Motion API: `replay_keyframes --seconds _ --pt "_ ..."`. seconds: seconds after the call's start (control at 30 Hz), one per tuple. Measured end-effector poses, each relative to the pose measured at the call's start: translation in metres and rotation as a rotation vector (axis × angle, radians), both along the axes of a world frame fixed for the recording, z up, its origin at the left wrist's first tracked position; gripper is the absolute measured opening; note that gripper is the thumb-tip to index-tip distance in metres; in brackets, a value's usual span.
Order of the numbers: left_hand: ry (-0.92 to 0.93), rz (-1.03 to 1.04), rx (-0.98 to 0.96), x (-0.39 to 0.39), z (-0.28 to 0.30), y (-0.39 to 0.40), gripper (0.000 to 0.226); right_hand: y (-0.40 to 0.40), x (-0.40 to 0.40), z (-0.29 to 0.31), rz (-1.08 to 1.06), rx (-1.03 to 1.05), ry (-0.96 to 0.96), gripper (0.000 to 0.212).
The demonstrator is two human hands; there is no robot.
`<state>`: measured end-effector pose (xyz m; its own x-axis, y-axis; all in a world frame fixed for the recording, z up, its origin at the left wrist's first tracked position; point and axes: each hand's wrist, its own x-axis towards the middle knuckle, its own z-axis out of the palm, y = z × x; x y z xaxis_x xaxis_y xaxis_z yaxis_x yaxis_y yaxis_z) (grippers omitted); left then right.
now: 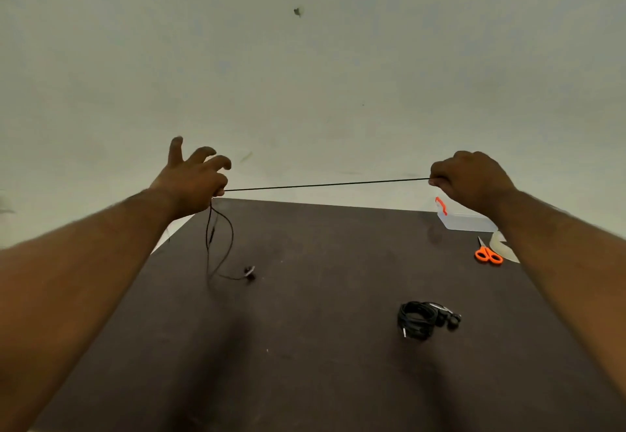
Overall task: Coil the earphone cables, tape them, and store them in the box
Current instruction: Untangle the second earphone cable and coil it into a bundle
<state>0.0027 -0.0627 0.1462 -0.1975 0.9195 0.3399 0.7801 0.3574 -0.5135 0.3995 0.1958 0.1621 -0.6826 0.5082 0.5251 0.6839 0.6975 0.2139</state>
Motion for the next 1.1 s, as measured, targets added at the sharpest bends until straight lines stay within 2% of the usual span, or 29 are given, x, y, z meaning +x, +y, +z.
replay_keyframes --seconds 0.17,0.33,0.4,0.5,0.57,0.6,0.67,0.73,0.77,0.87,0.97,1.03,1.1 --pt "0.029 0.085 0.012 -0.002 -0.008 0.002 0.023 -0.001 -0.002 0.001 0.029 0.065 -0.020 0.019" --pt "-0.056 0.106 0.076 -0.002 -0.015 0.006 0.022 0.000 -0.006 -0.010 -0.013 0.010 0.000 0.019" --pt "-0.244 0.069 0.229 0.006 -0.016 0.013 0.021 0.002 -0.007 -0.019 -0.110 -0.100 0.070 0.021" --pt "-0.718 0.022 0.487 0.023 -0.017 0.028 0.018 0.003 -0.013 -0.033 -0.259 -0.341 0.190 0.024" --pt "-1.054 -0.078 0.571 0.034 -0.018 0.038 0.018 -0.004 -0.023 -0.038 -0.326 -0.459 0.195 0.037" --pt "-1.161 -0.144 0.590 0.042 -0.017 0.042 0.018 -0.010 -0.031 -0.039 -0.317 -0.504 0.197 0.048" --pt "-1.265 -0.248 0.554 0.064 -0.011 0.049 0.020 -0.028 -0.054 -0.036 -0.132 -0.663 0.366 0.060" --pt "-1.334 -0.338 0.450 0.086 -0.006 0.058 0.023 -0.058 -0.080 -0.028 0.187 -0.986 0.654 0.057" --pt "-1.354 -0.368 0.398 0.095 -0.003 0.061 0.023 -0.074 -0.092 -0.024 0.324 -1.140 0.734 0.057" --pt "-1.337 -0.415 0.348 0.113 0.003 0.068 0.023 -0.100 -0.120 -0.018 0.538 -1.368 0.772 0.059" --pt "-1.331 -0.423 0.368 0.119 0.007 0.071 0.025 -0.100 -0.130 -0.021 0.567 -1.269 0.764 0.042" --pt "-1.331 -0.421 0.339 0.118 0.007 0.071 0.025 -0.095 -0.129 -0.025 0.558 -1.095 0.723 0.019" --pt "-1.299 -0.407 0.266 0.115 0.005 0.069 0.025 -0.087 -0.124 -0.027 0.512 -0.882 0.597 0.011"
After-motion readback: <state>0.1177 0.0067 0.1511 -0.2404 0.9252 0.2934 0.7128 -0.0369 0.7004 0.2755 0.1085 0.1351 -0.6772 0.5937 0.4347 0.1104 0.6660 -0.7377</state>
